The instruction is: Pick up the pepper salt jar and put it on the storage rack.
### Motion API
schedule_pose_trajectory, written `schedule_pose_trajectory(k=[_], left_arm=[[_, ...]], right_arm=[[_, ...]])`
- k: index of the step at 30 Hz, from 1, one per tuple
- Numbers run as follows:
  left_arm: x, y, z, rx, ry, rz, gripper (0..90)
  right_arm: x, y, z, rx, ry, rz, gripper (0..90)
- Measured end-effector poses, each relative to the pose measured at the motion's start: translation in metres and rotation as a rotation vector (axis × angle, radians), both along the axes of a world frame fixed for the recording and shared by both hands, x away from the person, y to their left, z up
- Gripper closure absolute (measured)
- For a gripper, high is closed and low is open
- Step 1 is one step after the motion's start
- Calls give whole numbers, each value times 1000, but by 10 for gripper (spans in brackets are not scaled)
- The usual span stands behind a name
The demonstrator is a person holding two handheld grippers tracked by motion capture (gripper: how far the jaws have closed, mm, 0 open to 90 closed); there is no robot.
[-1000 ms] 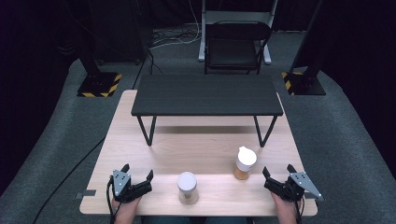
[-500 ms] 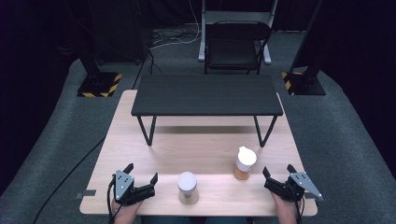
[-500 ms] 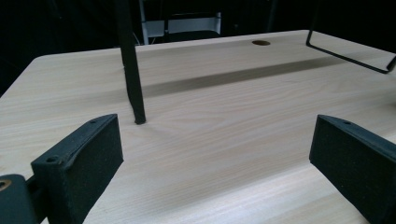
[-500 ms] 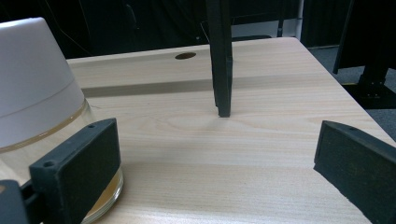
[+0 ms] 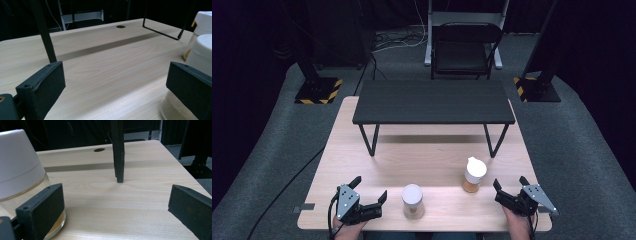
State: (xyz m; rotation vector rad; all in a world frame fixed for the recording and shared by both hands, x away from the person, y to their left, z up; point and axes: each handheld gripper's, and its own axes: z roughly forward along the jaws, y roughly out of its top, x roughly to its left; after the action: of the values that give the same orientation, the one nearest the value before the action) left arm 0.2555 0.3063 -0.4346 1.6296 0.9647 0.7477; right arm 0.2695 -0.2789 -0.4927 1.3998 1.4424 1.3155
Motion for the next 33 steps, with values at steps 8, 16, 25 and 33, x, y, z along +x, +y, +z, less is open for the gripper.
schedule_pose_trajectory(k=[8,16,25,33], left_arm=[[-9,-3,9,22,2,-26,16],[-16,3,9,0,4,-98,16],[-21,2,9,8,-13,-168,16],[-17,-7,11,4,6,-246,14]], right_arm=[[0,0,0,2,-1,1,0],[0,0,0,3,-2,-1,0],[-1,0,-1,4,-3,-3,0],[0,0,0,3,-2,-1,0]])
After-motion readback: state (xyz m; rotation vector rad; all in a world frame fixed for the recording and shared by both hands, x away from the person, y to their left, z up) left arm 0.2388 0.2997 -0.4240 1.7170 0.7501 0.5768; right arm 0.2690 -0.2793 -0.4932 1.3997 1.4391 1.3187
